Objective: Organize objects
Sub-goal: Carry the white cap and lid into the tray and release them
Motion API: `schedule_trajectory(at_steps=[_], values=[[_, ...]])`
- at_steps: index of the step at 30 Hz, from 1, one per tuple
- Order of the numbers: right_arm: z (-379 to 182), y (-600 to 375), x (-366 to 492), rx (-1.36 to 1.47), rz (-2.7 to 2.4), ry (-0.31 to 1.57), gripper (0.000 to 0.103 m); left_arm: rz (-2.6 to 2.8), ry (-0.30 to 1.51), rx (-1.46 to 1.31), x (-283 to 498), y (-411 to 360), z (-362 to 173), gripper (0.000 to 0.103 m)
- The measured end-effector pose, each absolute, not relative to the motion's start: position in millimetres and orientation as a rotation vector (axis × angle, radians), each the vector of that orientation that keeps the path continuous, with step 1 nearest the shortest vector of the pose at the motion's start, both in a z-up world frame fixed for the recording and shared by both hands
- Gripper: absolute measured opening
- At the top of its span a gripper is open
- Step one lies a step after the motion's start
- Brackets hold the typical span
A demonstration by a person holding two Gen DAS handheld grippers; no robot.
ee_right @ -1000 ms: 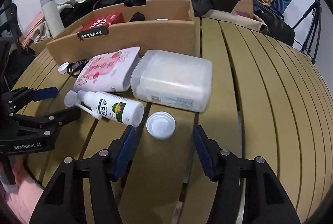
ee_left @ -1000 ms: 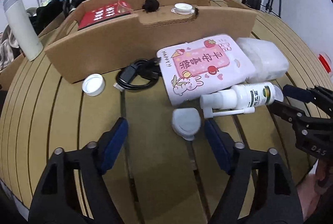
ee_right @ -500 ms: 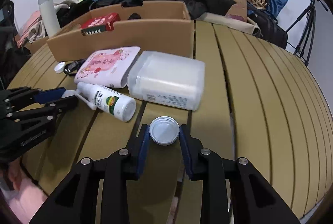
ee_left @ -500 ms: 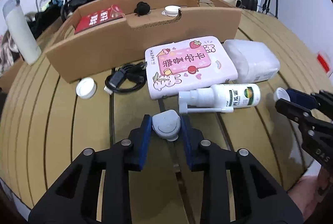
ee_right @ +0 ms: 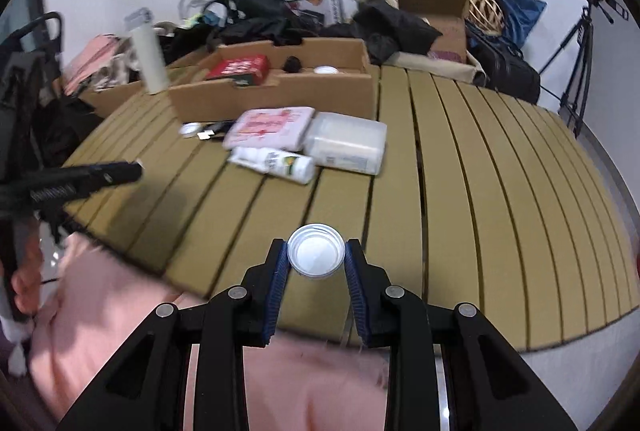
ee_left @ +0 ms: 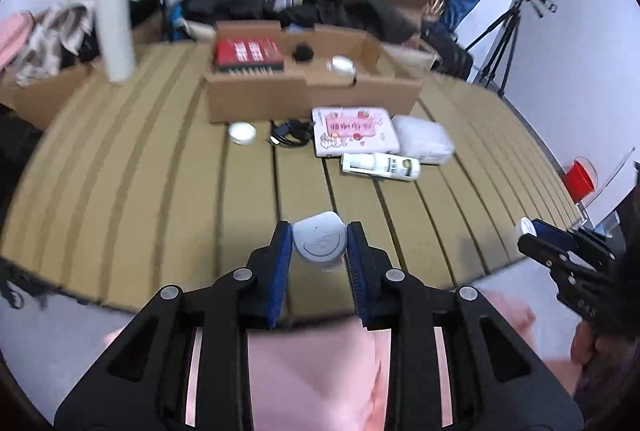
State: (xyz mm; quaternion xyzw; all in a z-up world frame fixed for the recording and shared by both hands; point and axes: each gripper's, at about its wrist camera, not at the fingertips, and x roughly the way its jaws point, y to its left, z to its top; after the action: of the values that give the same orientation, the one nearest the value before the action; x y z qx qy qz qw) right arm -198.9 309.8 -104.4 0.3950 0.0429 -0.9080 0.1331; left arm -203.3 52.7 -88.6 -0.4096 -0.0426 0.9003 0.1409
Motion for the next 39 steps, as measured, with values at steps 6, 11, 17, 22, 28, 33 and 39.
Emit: schedule_trajectory(at_steps=[6,11,17,22,28,33,39], values=[[-82.3,311.7,-182.8,1.138,-2.574,-0.049,0.032,2.658,-0.26,-1.163,-179.6,33.0,-63.9,0.024],[-52.6,296.9,-210.1,1.048,-2.562,-0.001,0.032,2.662,-0.259,-1.106,-221.1,24.1,-35.4,0.024],[-10.2,250.1,-317.2,0.946,-2.475,0.067,0.032,2.672,-0.283,-1.127,-343.6,16.6,-10.0,0.024],[-33.9,202.9,-429.5,1.142,-2.338,-0.075,0.032,2.694,-0.264,-1.185,-422.5,20.3,-40.4,0.024],[-105.2,158.2,-509.9,1.345,-2.266,-0.14,0.032,2.59,-0.279,-1.38,-475.3,26.5,-114.3,0.025],[-151.8,144.8,-530.3,1.448,-2.121,-0.281,0.035,2.619,-0.207,-1.402,-481.3,17.9,-142.0,0.028],[-132.6,148.5,-523.5,1.391,-2.162,-0.283,0.078,2.576,-0.201,-1.394,-481.7,12.5,-122.1,0.058]])
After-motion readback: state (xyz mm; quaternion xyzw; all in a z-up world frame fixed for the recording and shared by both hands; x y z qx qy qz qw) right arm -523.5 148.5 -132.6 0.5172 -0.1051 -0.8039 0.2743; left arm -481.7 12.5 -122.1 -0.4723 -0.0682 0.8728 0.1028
